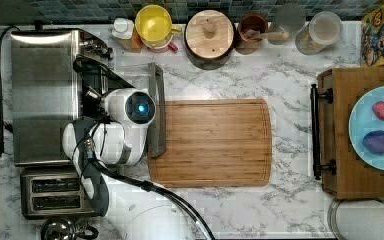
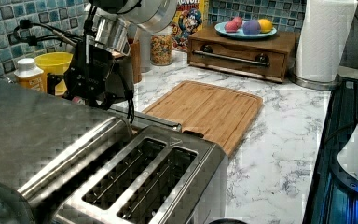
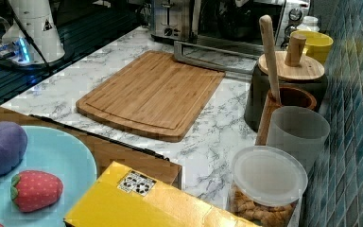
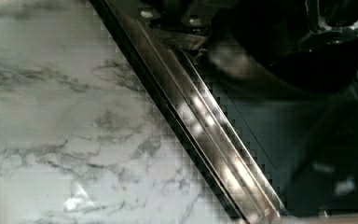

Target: Put the bowl in the oven.

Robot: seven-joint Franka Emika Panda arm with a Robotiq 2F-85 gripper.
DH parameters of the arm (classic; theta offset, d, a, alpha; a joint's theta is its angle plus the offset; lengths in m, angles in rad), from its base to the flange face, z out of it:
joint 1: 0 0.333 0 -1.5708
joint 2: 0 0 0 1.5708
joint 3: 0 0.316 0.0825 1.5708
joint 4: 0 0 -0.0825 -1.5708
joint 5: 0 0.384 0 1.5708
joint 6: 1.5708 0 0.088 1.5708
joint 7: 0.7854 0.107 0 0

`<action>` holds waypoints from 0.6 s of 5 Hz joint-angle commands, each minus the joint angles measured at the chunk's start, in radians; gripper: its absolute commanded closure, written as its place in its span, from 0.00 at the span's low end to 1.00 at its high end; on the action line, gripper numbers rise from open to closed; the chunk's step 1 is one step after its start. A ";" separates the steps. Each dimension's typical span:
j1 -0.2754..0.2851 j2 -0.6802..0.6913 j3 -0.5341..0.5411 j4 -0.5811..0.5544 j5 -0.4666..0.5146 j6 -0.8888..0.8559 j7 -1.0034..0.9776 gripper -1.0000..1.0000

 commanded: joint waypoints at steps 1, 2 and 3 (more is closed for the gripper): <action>-0.131 -0.230 0.036 -0.114 0.069 -0.071 -0.097 0.50; -0.204 -0.352 0.036 -0.163 0.189 -0.103 -0.199 0.50; -0.169 -0.389 -0.069 -0.151 0.103 -0.193 -0.211 0.50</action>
